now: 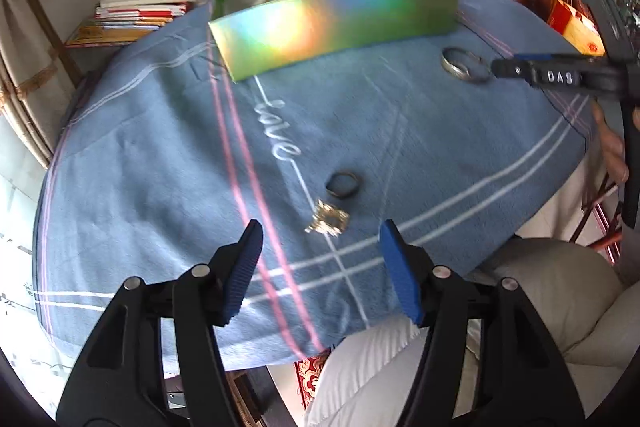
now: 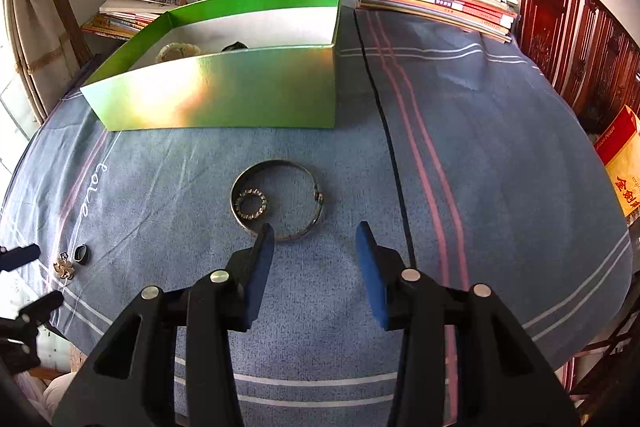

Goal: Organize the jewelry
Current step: 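Move left tool to the gold pendant while right tool approaches the silver bangle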

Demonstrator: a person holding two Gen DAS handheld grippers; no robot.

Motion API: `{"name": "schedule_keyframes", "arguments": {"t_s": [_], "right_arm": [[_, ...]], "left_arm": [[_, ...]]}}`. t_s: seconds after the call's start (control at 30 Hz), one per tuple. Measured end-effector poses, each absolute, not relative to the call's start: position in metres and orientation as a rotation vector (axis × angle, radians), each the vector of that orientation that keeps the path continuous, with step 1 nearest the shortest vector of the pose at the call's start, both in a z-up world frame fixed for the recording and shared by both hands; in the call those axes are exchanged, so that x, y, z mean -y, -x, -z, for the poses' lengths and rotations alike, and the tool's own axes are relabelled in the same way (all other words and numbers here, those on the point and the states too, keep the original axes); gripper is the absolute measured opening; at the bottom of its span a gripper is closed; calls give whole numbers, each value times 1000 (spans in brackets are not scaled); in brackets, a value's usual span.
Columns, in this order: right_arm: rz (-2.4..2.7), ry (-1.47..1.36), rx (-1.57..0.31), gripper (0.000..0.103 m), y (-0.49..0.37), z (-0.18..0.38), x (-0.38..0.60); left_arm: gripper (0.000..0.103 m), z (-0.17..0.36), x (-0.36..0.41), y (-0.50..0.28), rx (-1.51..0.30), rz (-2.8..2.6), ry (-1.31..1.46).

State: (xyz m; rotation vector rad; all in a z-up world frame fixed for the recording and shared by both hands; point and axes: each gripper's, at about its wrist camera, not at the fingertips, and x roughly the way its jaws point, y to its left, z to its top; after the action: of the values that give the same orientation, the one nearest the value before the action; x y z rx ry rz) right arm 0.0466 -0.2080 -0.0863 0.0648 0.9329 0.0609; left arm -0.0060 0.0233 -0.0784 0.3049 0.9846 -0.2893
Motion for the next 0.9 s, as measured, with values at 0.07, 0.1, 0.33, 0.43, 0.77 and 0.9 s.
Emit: {"name": "schedule_keyframes", "arguments": {"t_s": [0.07, 0.1, 0.33, 0.43, 0.77, 0.9], "right_arm": [[-65, -65, -940, 43, -48, 88, 206], [-67, -64, -941, 43, -49, 88, 206], [-70, -65, -957, 43, -53, 95, 203], [-69, -66, -955, 43, -55, 96, 203], [-17, -136, -918, 43, -73, 89, 217], [-24, -115, -900, 43, -69, 84, 211]], "left_arm": [[46, 88, -21, 1, -1013, 276, -315], [40, 89, -23, -1, -1008, 282, -290], [20, 90, -32, -24, -1005, 248, -212], [20, 89, -32, -43, -981, 213, -189], [20, 81, -7, -109, -923, 144, -114], [20, 90, 6, -118, -949, 139, -105]]}}
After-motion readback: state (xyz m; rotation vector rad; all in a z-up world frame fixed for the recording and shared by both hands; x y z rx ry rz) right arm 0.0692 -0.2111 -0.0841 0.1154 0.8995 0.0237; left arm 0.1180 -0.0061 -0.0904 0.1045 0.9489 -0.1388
